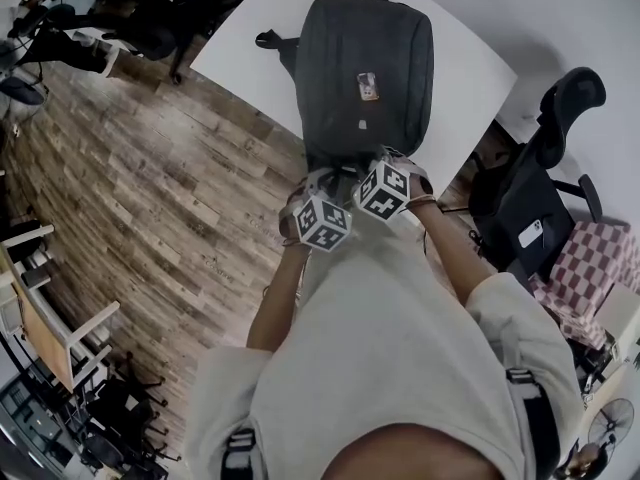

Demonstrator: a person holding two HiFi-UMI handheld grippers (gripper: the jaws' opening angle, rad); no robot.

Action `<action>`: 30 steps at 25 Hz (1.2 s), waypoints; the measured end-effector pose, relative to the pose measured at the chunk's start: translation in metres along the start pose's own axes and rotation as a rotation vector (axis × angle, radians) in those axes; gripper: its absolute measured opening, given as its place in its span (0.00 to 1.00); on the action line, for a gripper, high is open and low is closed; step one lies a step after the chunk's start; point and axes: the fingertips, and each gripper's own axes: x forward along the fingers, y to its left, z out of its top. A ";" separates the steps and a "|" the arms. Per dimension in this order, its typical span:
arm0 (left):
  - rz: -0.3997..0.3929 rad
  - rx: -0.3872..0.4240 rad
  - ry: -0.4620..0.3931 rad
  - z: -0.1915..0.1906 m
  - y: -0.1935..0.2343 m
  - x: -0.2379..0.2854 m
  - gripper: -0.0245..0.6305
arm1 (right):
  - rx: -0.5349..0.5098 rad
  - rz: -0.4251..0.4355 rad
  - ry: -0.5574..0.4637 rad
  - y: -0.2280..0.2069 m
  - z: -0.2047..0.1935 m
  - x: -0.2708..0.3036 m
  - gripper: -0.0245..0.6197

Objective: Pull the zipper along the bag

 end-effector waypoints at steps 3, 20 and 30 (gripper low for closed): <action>-0.013 0.006 0.003 0.001 -0.005 0.005 0.11 | -0.003 0.006 0.001 0.001 0.001 0.002 0.13; -0.041 -0.075 -0.056 -0.004 -0.010 0.011 0.17 | 0.076 0.001 -0.143 0.002 0.005 -0.007 0.26; 0.062 -0.252 -0.232 0.017 0.045 -0.026 0.26 | 0.438 -0.132 -0.370 -0.050 0.007 -0.054 0.22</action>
